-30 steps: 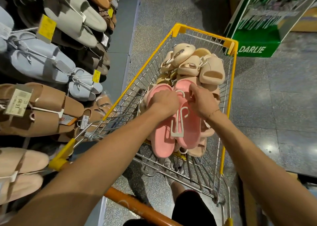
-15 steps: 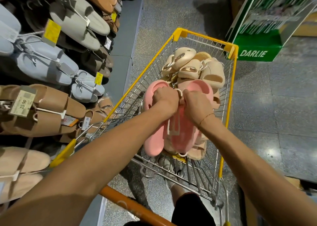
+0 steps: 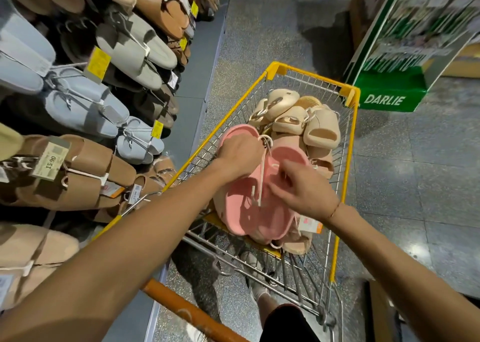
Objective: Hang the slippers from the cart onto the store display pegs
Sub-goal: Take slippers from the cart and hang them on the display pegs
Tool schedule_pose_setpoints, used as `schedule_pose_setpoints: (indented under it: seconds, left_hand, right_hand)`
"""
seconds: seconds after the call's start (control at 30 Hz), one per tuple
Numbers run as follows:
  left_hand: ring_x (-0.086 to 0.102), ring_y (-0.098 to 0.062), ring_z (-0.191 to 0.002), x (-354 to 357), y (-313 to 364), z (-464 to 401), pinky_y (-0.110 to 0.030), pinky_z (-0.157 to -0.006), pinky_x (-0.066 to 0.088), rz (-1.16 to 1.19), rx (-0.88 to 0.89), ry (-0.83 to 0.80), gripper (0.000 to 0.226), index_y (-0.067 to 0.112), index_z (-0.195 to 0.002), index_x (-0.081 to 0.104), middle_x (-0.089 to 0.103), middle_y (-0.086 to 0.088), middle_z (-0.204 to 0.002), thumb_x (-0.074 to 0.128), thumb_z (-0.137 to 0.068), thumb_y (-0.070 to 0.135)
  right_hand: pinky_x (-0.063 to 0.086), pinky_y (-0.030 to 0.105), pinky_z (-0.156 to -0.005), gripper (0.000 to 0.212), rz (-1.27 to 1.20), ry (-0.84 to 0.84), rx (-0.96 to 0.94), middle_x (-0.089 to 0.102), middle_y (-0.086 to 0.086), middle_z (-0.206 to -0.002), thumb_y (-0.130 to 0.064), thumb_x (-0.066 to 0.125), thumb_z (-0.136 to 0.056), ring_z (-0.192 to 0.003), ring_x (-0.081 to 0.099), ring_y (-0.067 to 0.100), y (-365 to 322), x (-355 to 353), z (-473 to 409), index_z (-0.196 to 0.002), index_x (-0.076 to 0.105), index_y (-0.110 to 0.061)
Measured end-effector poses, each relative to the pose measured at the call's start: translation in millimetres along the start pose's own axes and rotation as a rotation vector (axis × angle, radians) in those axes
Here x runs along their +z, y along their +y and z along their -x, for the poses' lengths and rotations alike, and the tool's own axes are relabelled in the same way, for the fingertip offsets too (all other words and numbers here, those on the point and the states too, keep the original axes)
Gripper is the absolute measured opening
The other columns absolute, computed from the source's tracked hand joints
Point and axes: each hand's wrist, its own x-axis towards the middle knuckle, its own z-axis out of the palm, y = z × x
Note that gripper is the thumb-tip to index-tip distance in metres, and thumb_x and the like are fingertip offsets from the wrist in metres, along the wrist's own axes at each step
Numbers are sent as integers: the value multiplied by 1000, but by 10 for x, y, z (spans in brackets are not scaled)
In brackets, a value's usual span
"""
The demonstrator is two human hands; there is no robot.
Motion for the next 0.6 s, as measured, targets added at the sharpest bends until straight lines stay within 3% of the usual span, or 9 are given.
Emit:
schedule_pose_setpoints:
  seconds: [0.07,0.1,0.2,0.3,0.43,0.5,0.6]
  left_hand:
    - [54,-30,-66,-71,-14,48,-37,-62,38,70,14,97,46,13,-68,53,57,-8,-70,32,-106,29]
    - [54,-31,-65,-109,-13,73,-37,-63,38,76,41,134,50,13,-68,55,57,-9,-68,30,-107,31]
    - [57,-37,-65,-231,-22,164,-42,-65,37,62,147,187,42,11,-69,56,64,-18,-71,37,-105,23]
    - [59,-40,-68,-364,-119,270,-43,-66,35,141,113,226,38,15,-70,46,64,-20,-72,36,-105,28]
    - [59,-38,-67,-480,-209,508,-37,-66,26,100,8,283,37,14,-81,56,65,-16,-71,46,-100,44]
    - [59,-35,-68,-575,-255,664,-37,-65,30,71,-22,260,33,15,-91,60,66,-11,-76,55,-93,48]
    - [66,-40,-84,-712,-354,970,-40,-67,42,56,-29,197,33,8,-98,57,70,-16,-89,66,-80,34]
  right_hand:
    - [42,38,-70,22,35,221,1,56,3,-87,-37,54,-97,-78,49,23,-7,-200,-214,-94,53,-16]
    - [44,43,-77,26,127,247,19,59,7,-94,-37,50,-97,-84,51,28,2,-279,-361,-102,58,-13]
    - [49,50,-78,37,122,64,58,68,11,-96,-43,45,-91,-88,59,40,-39,-462,-748,-98,67,-14]
    - [50,44,-72,25,-8,-16,-29,71,10,-85,-33,58,-91,-80,63,33,-140,-580,-908,-91,69,-10]
    - [45,32,-67,14,-94,43,-149,72,5,-79,-21,70,-91,-72,62,20,-403,-735,-931,-90,74,-8]
    - [44,29,-66,11,-112,122,-183,72,3,-77,-20,71,-90,-69,60,15,-589,-749,-906,-88,76,-11]
    - [40,26,-61,6,-125,182,-226,68,-3,-68,-17,73,-87,-63,57,9,-881,-717,-841,-83,76,-13]
